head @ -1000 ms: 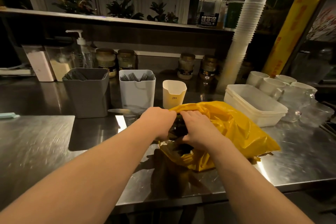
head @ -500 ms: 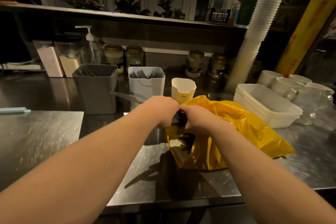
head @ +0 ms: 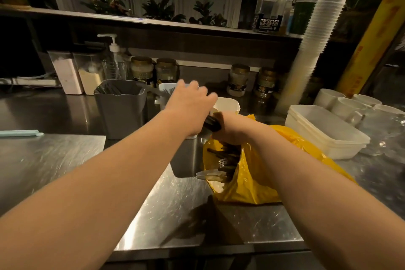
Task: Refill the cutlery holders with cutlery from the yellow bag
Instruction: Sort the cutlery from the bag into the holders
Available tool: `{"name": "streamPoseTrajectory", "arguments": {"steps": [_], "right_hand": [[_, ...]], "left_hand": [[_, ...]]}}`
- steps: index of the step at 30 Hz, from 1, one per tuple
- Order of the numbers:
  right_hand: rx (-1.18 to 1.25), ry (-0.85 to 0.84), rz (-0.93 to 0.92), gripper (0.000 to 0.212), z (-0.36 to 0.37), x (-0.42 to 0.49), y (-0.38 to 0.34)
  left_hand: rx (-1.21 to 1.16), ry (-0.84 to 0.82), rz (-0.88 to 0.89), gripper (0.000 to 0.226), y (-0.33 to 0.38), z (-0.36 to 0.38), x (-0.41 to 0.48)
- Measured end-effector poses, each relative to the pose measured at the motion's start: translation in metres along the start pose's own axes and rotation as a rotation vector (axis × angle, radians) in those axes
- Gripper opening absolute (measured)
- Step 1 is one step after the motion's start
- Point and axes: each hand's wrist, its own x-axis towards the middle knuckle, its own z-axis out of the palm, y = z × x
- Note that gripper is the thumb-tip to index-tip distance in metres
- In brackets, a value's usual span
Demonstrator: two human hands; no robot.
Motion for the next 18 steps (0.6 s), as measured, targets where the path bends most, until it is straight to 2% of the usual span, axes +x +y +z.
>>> {"name": "streamPoseTrajectory", "arguments": {"steps": [2, 4, 5, 6, 7, 9, 10, 11, 13, 15, 17, 18], "right_hand": [[0.097, 0.057, -0.005, 0.021, -0.01, 0.003, -0.001], [0.156, 0.157, -0.013, 0.021, -0.015, 0.007, 0.0], [0.175, 0.203, -0.01, 0.021, -0.015, 0.008, 0.001], [0.2, 0.247, -0.001, 0.02, -0.014, 0.01, 0.001], [0.234, 0.292, 0.011, 0.02, -0.013, 0.01, 0.001], [0.333, 0.384, 0.03, 0.017, -0.01, 0.01, 0.0], [0.385, 0.43, 0.032, 0.014, -0.01, 0.01, -0.001], [0.423, 0.475, 0.029, 0.009, -0.011, 0.01, -0.003], [0.438, 0.559, 0.018, 0.004, -0.017, 0.01, -0.011], [0.476, 0.606, -0.014, 0.005, -0.027, 0.009, -0.019], [0.629, 0.617, -0.07, 0.007, -0.035, 0.006, -0.024], [0.711, 0.623, -0.091, 0.008, -0.036, 0.004, -0.025]], "left_hand": [[-0.02, 0.247, -0.04, 0.072, -0.007, -0.005, -0.016], [-0.188, 0.596, 0.036, 0.047, -0.005, 0.004, -0.038], [-0.326, 0.703, 0.054, 0.032, 0.001, 0.012, -0.051], [-0.489, 0.663, 0.047, 0.02, 0.008, 0.022, -0.066], [-0.633, 0.512, -0.007, 0.016, 0.016, 0.035, -0.076], [-0.775, 0.003, -0.143, 0.025, 0.032, 0.064, -0.09], [-0.766, -0.171, -0.162, 0.036, 0.039, 0.078, -0.092], [-0.743, -0.255, -0.159, 0.045, 0.045, 0.09, -0.092], [-0.694, -0.288, -0.16, 0.044, 0.056, 0.097, -0.087], [-0.679, -0.274, -0.144, 0.029, 0.062, 0.097, -0.079], [-0.77, -0.257, -0.192, 0.007, 0.064, 0.1, -0.076], [-0.883, -0.258, -0.26, 0.009, 0.063, 0.1, -0.077]]}}
